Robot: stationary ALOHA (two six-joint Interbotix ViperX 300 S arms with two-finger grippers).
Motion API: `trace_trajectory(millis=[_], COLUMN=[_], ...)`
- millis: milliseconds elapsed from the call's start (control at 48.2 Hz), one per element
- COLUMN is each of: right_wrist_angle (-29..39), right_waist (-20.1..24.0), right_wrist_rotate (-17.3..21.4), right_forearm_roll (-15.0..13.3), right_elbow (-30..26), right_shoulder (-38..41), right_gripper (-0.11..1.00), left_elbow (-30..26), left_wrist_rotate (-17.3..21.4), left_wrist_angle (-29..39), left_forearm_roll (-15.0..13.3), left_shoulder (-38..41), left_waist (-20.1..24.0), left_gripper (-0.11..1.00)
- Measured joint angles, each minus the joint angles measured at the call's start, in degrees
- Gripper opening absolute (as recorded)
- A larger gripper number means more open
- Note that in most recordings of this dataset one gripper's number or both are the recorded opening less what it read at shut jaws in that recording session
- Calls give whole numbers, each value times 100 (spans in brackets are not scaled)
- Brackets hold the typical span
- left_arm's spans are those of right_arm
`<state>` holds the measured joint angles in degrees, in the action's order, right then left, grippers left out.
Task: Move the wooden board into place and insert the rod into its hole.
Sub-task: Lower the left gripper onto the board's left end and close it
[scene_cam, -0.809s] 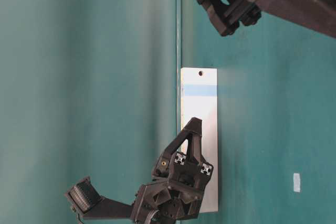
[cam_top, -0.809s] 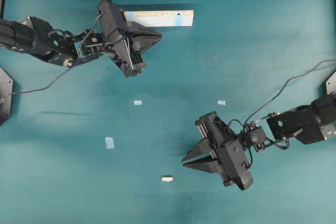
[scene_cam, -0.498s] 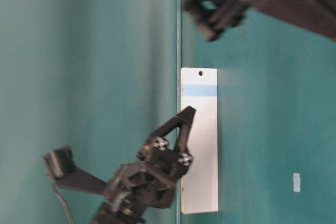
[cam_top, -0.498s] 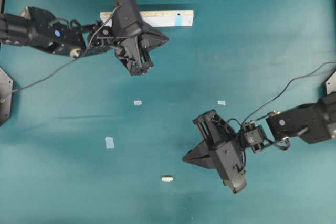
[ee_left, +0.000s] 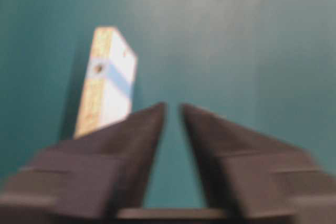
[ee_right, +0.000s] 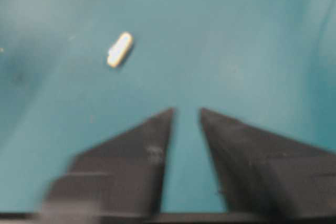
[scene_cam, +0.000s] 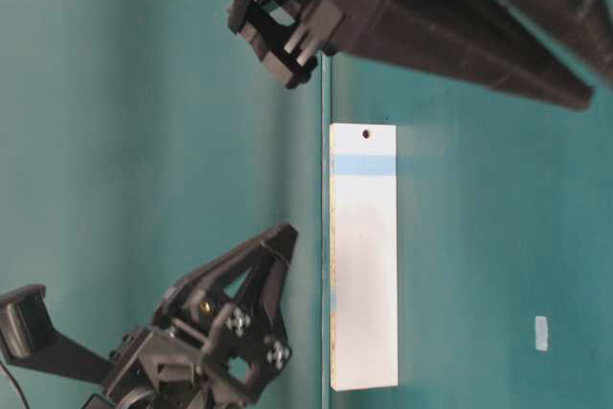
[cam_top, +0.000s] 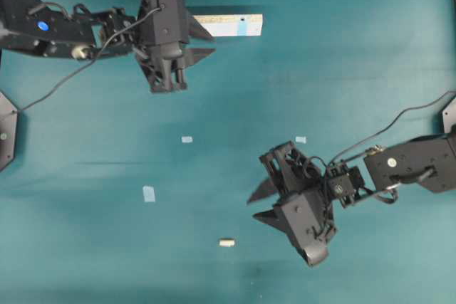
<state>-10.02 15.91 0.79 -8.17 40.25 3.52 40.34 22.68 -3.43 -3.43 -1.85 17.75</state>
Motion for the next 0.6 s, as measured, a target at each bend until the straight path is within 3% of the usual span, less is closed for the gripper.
trace_trajectory(millis=[104,166,311,602], right_wrist_angle=[281,396,563,773], right_waist=[0,0,-9,-9], right_wrist_rotate=[53,62,114,369], right_forearm_roll=[9,9,9,9], right_elbow=[-105,-149,-229,-352], right_shoulder=[0,9,0,9], right_gripper=[86,86,86,86], left_elbow=[88,149,229,272], left_wrist_rotate=[404,650,976,1055], left_wrist_angle=[132,149,149,-167], left_forearm_roll=[0,0,-9,0], left_shoulder=[-35,-35,-26,299], left_waist=[281,492,905,1107], left_gripper=[77,87,88,88])
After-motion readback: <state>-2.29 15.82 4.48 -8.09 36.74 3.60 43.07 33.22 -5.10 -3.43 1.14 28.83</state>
